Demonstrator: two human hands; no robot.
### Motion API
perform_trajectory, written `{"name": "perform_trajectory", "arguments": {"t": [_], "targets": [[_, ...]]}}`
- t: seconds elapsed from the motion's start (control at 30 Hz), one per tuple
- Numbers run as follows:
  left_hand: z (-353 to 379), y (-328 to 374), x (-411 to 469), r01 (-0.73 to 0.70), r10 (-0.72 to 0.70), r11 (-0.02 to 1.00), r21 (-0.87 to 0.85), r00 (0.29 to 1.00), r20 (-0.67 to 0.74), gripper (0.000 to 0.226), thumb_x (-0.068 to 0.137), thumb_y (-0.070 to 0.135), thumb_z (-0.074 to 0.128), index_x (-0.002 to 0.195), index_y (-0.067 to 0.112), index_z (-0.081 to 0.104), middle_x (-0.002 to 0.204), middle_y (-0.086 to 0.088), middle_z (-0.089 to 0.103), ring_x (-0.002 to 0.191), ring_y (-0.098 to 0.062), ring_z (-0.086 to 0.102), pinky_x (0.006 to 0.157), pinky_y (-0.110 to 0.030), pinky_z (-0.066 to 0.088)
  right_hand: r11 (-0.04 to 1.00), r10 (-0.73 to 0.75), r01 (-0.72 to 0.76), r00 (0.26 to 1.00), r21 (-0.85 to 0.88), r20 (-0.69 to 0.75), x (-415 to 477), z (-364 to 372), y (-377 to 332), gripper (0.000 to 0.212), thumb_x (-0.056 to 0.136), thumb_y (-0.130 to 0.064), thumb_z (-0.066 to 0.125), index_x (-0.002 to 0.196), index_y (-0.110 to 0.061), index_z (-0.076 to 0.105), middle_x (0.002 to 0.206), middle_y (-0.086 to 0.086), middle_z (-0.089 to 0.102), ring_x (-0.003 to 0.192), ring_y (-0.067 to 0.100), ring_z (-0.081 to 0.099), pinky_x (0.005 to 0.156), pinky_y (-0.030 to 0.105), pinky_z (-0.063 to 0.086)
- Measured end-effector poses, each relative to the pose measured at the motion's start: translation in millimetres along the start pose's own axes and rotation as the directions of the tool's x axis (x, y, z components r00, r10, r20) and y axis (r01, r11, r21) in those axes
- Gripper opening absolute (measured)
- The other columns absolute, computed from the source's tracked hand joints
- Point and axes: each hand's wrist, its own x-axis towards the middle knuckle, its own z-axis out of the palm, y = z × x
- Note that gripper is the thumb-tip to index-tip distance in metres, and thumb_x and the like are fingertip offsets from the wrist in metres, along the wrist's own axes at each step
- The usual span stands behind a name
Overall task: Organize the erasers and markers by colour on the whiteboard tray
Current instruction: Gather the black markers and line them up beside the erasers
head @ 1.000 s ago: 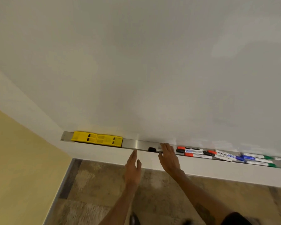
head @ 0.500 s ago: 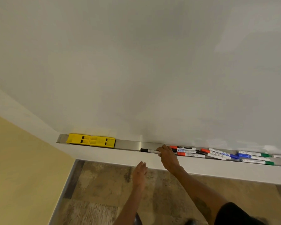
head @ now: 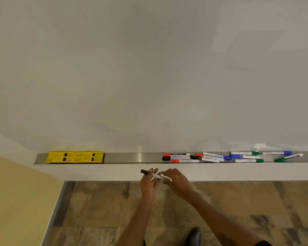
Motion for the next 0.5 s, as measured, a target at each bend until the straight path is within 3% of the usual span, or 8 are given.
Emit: {"name": "perform_trajectory", "arguments": {"t": [0.1,0.2,0.27,0.5], "targets": [[5,-13,-2,0.016,-0.016,1.0,0.011,1.0,0.015,0.034,0.098,0.019,0.056,0.126,-0.001,0.056,0.121,-0.018,0.068,0.105,-0.031,0.068,0.083,-0.039,0.059,0.993,0.101,-0.108,0.984,-0.04,-0.147,0,-21,24,0.034,0.098,-0.029,0.054,0.131,-0.02,0.057,0.133,0.003,0.059,0.124,0.021,0.051,0.103,0.038,0.041],[8,-26,-6,0.047,-0.047,0.999,0.005,0.999,0.019,0.035,0.098,0.018,0.056,0.127,-0.001,0.054,0.121,-0.019,0.067,0.108,-0.034,0.067,0.088,-0.042,0.056,0.978,0.156,-0.186,0.953,-0.096,-0.258,6,-36,46,0.029,0.091,-0.009,0.062,0.12,-0.012,0.064,0.119,0.008,0.066,0.111,0.027,0.061,0.091,0.041,0.05],[9,-32,-9,0.056,-0.056,0.998,0.009,0.998,0.024,0.035,0.097,0.019,0.056,0.127,0.0,0.055,0.12,-0.018,0.068,0.108,-0.034,0.067,0.085,-0.039,0.057,0.973,0.151,-0.193,0.95,-0.13,-0.275,10,-43,52,0.028,0.088,-0.004,0.063,0.115,-0.01,0.066,0.112,0.008,0.068,0.104,0.027,0.063,0.086,0.04,0.052],[15,-37,-7,0.073,-0.073,0.997,-0.01,0.997,-0.003,0.033,0.095,0.019,0.06,0.124,0.002,0.058,0.118,-0.016,0.07,0.106,-0.033,0.068,0.078,-0.035,0.06,0.966,0.051,-0.103,0.975,-0.237,-0.214,36,-37,48,0.021,0.093,-0.01,0.056,0.111,-0.012,0.066,0.113,0.005,0.066,0.105,0.025,0.061,0.088,0.041,0.049]]}}
